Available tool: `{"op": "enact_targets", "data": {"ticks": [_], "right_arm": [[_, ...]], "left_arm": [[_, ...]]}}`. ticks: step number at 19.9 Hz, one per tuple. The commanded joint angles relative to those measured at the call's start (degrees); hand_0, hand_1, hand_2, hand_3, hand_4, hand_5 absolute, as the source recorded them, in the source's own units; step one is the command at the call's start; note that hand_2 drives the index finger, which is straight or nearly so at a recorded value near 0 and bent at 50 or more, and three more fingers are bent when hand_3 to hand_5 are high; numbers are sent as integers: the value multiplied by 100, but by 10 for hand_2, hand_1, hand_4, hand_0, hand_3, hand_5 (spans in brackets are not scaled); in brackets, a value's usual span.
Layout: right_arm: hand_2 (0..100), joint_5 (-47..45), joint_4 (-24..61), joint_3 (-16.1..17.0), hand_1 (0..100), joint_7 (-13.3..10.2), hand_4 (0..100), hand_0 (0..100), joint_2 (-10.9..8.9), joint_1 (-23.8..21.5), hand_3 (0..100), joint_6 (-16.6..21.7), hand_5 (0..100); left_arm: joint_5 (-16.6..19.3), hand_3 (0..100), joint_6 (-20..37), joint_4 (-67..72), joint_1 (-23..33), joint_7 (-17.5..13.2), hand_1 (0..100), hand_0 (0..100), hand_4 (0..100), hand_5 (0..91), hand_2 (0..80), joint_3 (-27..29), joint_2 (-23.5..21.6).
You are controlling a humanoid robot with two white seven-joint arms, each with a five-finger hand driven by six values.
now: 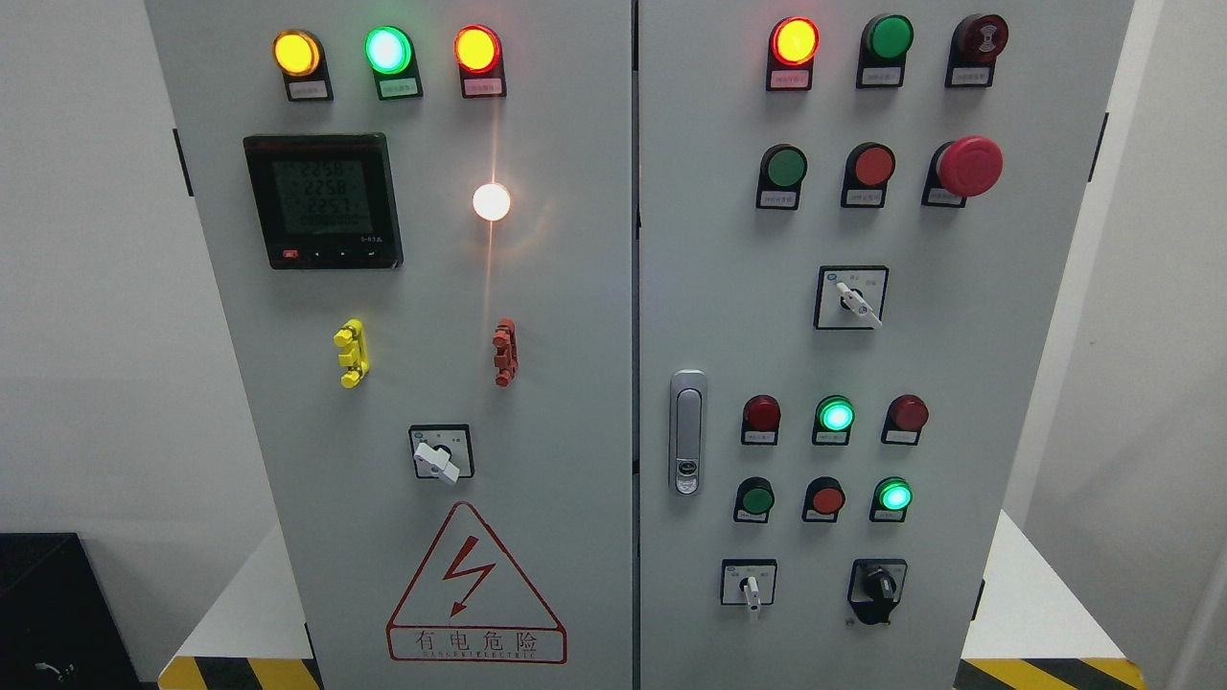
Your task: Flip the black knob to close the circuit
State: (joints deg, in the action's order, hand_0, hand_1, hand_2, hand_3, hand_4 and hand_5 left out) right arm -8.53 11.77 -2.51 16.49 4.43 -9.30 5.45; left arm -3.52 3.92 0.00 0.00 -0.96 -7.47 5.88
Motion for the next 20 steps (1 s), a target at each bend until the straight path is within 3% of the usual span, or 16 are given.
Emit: {"op": "enact_targets", "data": {"ticks": [1,9,12,16,20], "right_arm": [[0,0,-17,-12,89,30,0,0,14,-2,0,0,0],[0,27,97,-100,86,21,0,0,14,-2,0,53,0],[79,297,351,-100,89,-75,122,0,23,-1,148,35,4],[249,746,703,-100,86,-409,333,0,84,-1,362,26,222],[374,1387,1176,-83,76,-778,466,0,93,-1,528,18,337]], "left_arm": [[0,0,3,-132,123,0,556,120,0,0,0,0,1],[0,0,3,-132,123,0,556,120,0,0,0,0,1],[0,0,3,-132,123,0,556,120,0,0,0,0,1],[0,0,3,-132,123,0,556,120,0,0,0,0,1],[0,0,3,-132,123,0,556,120,0,0,0,0,1]]}}
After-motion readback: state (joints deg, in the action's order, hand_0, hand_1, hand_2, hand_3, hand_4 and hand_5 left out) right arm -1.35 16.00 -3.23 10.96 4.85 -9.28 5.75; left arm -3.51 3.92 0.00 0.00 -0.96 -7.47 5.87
